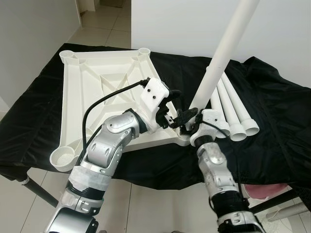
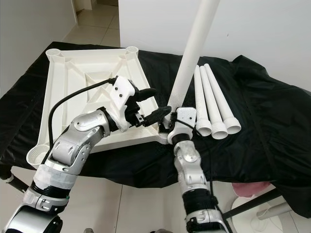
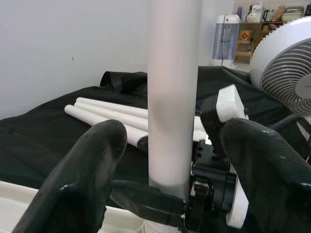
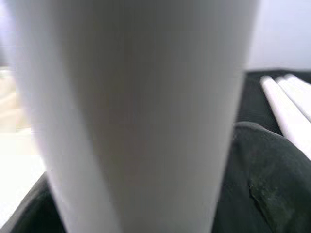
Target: Building children table
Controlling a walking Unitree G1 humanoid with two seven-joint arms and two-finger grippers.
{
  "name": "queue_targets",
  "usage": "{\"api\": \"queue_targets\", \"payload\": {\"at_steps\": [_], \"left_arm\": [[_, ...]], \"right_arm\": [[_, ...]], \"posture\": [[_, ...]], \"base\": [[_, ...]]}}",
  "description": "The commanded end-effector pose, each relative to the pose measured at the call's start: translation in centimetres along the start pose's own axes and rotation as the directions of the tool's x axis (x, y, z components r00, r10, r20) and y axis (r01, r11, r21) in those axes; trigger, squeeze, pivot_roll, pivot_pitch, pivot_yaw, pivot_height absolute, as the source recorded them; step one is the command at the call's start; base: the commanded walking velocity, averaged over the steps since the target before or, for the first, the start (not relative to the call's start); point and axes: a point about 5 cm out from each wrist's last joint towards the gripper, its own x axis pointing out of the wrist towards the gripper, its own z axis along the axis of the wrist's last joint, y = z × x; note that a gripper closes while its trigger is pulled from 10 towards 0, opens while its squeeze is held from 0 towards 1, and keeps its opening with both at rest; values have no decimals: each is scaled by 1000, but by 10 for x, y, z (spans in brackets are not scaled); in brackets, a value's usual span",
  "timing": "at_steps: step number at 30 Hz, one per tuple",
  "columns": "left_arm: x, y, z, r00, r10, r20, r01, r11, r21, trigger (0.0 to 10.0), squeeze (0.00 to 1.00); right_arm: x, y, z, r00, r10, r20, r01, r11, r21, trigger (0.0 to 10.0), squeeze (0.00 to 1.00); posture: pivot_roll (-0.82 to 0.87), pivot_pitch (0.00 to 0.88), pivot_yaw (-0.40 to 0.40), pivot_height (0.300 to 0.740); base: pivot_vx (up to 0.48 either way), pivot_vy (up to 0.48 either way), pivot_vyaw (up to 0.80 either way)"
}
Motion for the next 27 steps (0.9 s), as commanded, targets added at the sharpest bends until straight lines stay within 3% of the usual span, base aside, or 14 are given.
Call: {"api": "queue_targets", "payload": {"at_steps": [1,5,11,12,13,15,27], "left_arm": [[0,-1,0,1000,30,-7,-30,1000,4,10000,0],[0,0,-1,999,35,-11,-35,999,5,10000,0],[0,0,-1,999,38,-10,-38,999,4,10000,0],[0,1,-1,999,40,-10,-40,999,4,10000,0],[0,1,-1,999,40,-10,-40,999,4,10000,0],[0,1,-1,999,44,-8,-44,999,3,10000,0],[1,-1,0,999,50,0,-50,999,-10,10000,0]], "right_arm": [[3,-9,5,997,75,18,-75,997,-6,10000,0],[8,-18,11,968,250,17,-249,967,-49,10000,0],[10,-23,9,937,349,-15,-349,936,-52,10000,0],[11,-25,9,927,375,-22,-376,924,-65,8706,0],[11,-25,9,927,375,-22,-376,924,-65,8706,0],[14,-30,8,910,412,-50,-415,909,-47,0,0],[23,-42,6,889,448,-93,-447,894,33,0,0]], "posture": [[48,0,-69,740],[46,0,-66,740],[47,0,-65,740],[47,0,-62,740],[47,0,-62,740],[48,0,-61,740],[51,0,-60,740]], "base": [[0,0,0],[0,0,0],[0,0,0],[0,0,0],[0,0,0],[0,0,0],[0,0,0]]}}
